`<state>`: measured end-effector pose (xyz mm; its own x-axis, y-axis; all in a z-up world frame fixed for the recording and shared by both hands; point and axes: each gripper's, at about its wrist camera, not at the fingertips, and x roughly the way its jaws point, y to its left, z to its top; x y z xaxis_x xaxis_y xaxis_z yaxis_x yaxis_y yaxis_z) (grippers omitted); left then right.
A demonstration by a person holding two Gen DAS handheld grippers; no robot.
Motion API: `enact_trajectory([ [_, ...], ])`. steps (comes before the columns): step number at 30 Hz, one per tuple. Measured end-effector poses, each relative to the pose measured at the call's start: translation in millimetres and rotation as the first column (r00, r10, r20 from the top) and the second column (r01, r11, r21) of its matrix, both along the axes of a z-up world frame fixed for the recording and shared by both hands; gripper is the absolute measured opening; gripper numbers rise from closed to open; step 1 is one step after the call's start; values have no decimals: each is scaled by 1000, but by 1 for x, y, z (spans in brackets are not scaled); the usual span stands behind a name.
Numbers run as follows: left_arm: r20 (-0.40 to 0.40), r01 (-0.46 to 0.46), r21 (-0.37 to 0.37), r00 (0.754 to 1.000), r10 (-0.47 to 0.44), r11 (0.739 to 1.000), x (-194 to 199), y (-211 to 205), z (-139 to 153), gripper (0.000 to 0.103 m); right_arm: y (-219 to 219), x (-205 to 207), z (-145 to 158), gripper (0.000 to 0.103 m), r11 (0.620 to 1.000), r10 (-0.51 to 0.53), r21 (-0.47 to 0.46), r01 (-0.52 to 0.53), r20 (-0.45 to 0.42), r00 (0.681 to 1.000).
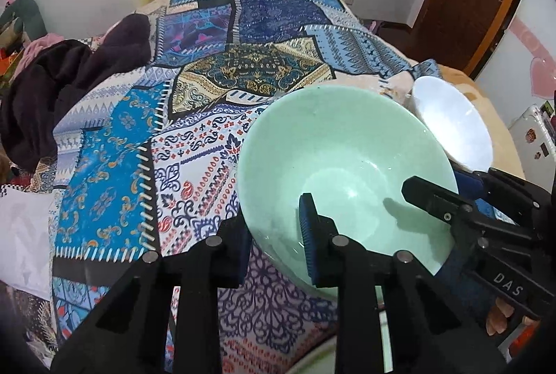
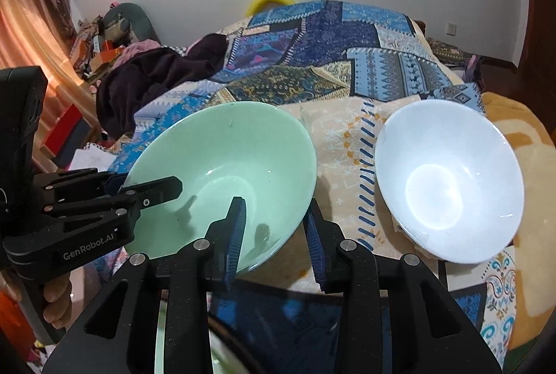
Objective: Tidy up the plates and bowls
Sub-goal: 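Carry the mint green bowl with the left tool over the pink bowl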
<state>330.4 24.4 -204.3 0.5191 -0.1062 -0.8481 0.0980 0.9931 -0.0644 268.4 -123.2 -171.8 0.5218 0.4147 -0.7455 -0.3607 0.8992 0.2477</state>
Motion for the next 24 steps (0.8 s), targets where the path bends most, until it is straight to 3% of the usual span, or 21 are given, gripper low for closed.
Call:
enact_trajectory([
  [24, 151, -51, -13, 987, 52, 999, -113, 17, 85, 26, 19, -71, 57, 28, 998, 54, 22, -57, 118, 992],
])
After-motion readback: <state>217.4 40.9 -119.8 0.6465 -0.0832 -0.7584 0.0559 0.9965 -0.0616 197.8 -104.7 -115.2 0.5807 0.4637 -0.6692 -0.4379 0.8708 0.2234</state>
